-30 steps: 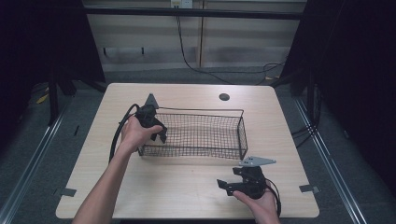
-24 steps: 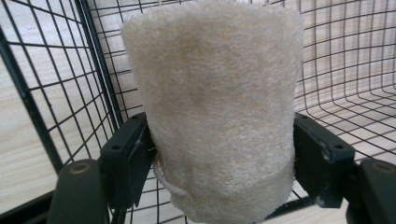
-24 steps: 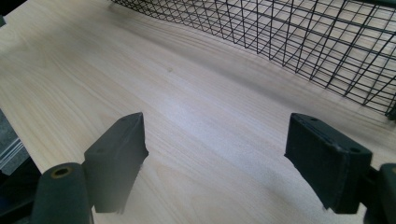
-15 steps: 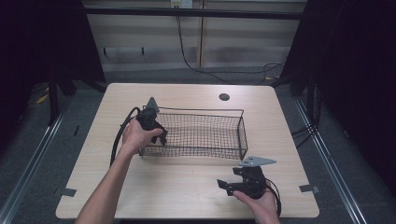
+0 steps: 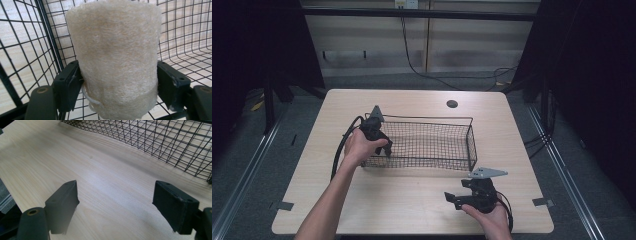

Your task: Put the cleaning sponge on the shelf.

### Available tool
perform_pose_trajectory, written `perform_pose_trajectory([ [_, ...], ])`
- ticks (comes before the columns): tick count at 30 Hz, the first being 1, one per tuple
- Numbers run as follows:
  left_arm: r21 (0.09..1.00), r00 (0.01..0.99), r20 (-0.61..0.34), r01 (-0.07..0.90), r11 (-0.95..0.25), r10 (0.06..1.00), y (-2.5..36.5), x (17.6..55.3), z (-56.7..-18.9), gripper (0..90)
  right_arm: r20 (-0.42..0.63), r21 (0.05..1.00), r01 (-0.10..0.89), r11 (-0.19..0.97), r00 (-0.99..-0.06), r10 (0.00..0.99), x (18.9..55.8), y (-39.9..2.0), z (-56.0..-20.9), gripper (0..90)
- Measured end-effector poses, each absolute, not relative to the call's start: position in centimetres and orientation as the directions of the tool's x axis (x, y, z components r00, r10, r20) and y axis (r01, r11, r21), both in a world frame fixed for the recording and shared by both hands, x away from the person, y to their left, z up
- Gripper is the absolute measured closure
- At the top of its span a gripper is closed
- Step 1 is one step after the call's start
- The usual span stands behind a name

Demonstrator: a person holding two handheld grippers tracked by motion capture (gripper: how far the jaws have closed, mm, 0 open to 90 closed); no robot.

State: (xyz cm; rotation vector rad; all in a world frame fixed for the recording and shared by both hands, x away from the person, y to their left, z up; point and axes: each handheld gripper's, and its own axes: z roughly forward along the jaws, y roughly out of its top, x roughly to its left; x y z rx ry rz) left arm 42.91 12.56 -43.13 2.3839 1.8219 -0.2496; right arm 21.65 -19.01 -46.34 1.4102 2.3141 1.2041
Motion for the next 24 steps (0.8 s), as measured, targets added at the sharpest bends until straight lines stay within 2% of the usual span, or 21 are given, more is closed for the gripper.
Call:
perform_pose_trajectory([
  [24, -0.021, 0.256, -0.223, 0.964, -0.267, 0.941, 12.57, 42.98, -43.14, 25.7, 0.250, 0.712, 0.666, 0.223, -0.537, 0.806, 21.67, -19.01, -46.34, 19.8],
])
